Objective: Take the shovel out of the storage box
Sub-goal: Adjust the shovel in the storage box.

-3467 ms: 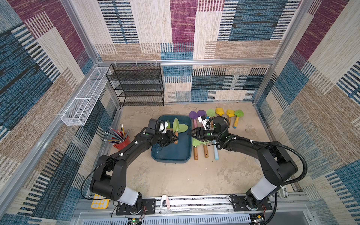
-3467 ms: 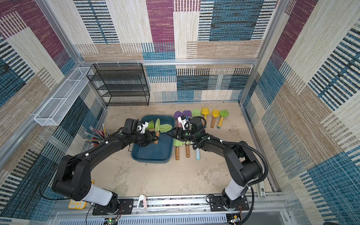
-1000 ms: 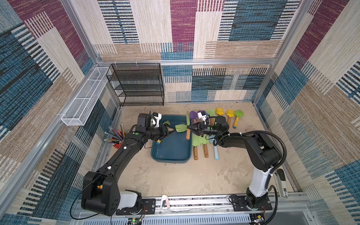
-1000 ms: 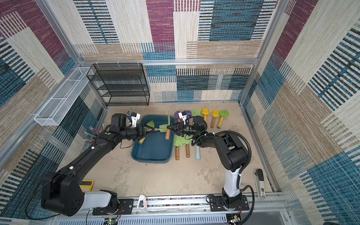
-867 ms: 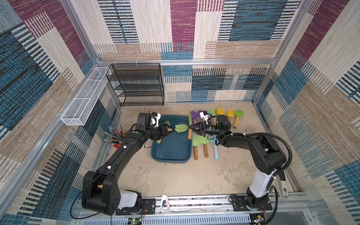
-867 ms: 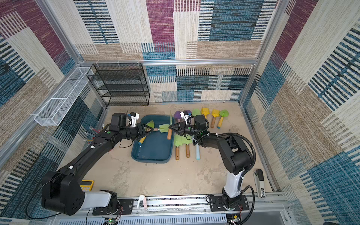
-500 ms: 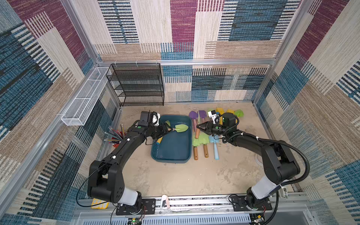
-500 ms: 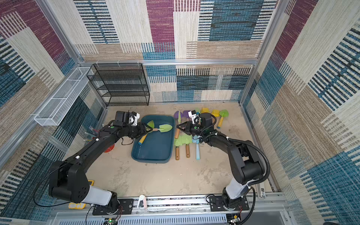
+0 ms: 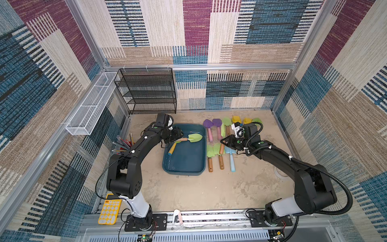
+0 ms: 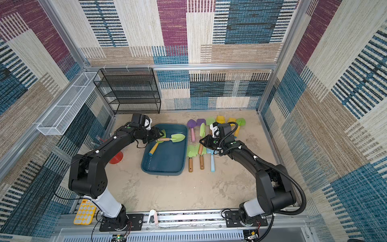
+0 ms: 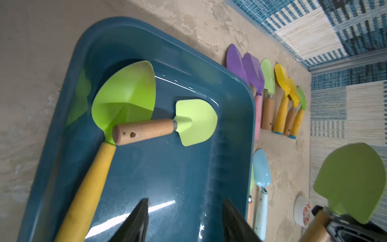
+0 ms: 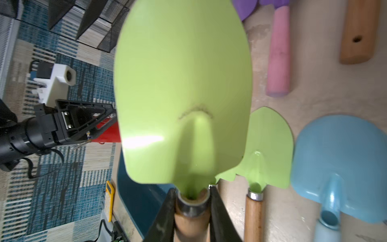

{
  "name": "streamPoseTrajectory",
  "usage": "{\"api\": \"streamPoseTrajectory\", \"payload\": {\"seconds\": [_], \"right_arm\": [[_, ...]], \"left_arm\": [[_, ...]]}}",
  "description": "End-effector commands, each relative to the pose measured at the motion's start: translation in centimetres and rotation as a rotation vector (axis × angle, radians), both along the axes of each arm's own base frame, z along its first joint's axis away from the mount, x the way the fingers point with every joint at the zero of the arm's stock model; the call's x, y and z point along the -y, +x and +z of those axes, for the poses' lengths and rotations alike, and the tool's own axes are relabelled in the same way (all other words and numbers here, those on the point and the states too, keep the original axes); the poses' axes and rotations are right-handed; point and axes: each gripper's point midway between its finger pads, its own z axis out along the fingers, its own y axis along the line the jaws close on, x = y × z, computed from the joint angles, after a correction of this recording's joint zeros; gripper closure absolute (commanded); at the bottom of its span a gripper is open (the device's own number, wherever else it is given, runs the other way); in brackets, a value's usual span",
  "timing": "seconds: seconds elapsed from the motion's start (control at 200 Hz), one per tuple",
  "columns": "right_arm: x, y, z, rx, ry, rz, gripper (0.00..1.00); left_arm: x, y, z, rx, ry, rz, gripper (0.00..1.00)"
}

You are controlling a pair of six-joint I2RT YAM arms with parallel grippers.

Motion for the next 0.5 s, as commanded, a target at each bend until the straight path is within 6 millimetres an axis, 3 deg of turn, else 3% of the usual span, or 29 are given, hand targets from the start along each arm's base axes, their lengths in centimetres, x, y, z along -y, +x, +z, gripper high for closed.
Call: {"api": "streamPoseTrajectory", "payload": {"seconds": [0.0, 0.255, 0.496], "right_arm": [[2.3, -0.3, -1.3, 0.003, -0.141, -0.056, 0.82], [4.8, -2.0, -2.7, -0.015, -0.247, -0.122, 0.82], [5.6, -3.2, -3.4, -0.027, -0.269, -0.139, 0.82]], "left_arm": [[-0.8, 1.6, -0.8, 0.018, 0.088, -0.005, 0.41], [0.1, 4.5, -4.0, -0.042, 0.137, -0.065, 0.41], [0.0, 6.0, -6.7, -0.073, 0.194, -0.088, 0.41]]}}
